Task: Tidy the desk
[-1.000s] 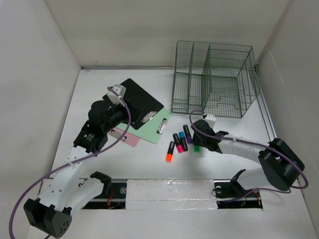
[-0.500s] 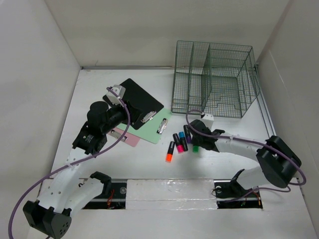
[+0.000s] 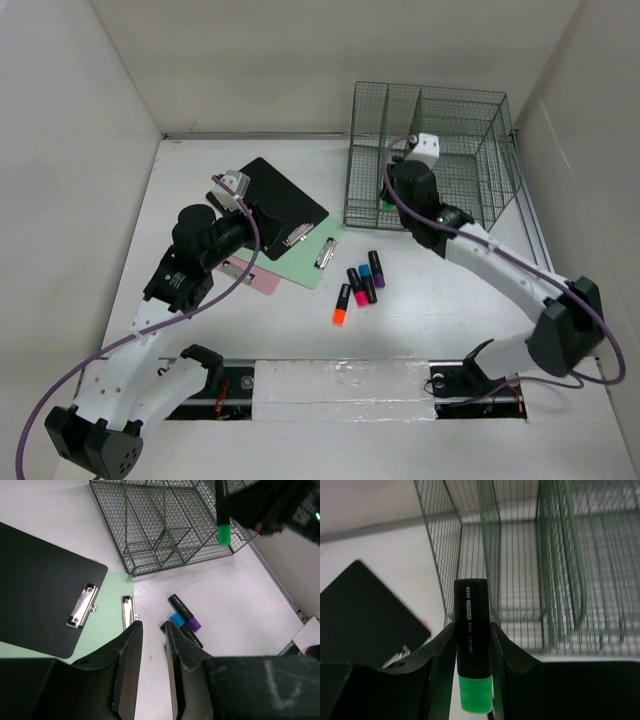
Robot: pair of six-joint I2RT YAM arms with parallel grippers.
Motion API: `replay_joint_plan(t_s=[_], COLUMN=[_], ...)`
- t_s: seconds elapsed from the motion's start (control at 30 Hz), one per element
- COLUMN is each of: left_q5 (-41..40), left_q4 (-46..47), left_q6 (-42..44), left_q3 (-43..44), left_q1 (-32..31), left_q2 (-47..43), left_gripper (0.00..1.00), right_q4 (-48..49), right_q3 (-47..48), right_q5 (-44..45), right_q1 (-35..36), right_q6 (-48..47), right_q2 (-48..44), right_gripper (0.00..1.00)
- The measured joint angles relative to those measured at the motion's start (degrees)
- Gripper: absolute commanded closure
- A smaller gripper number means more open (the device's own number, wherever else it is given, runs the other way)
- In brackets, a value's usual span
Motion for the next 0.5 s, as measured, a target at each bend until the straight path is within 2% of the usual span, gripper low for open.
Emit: replay_joint_plan(t_s=[0.27, 0.5], left_q5=[-0.4, -0.4], left_q4=[0.0, 0.0], left_q6=[0.0, 0.2], left_q3=[0.0, 0.0], left_q1=[0.0, 0.0], left_q2=[-1.4, -1.8], left_gripper=[0.78, 0.78], right_q4=[2.4, 2.4], right_q3=[20.2, 27.2], right_q5=[-2.4, -2.7], right_q1=[-8.8, -12.3], right_q6=[-12.9, -18.8], right_q2=[19.6, 27.6], right_gripper=[0.94, 0.94])
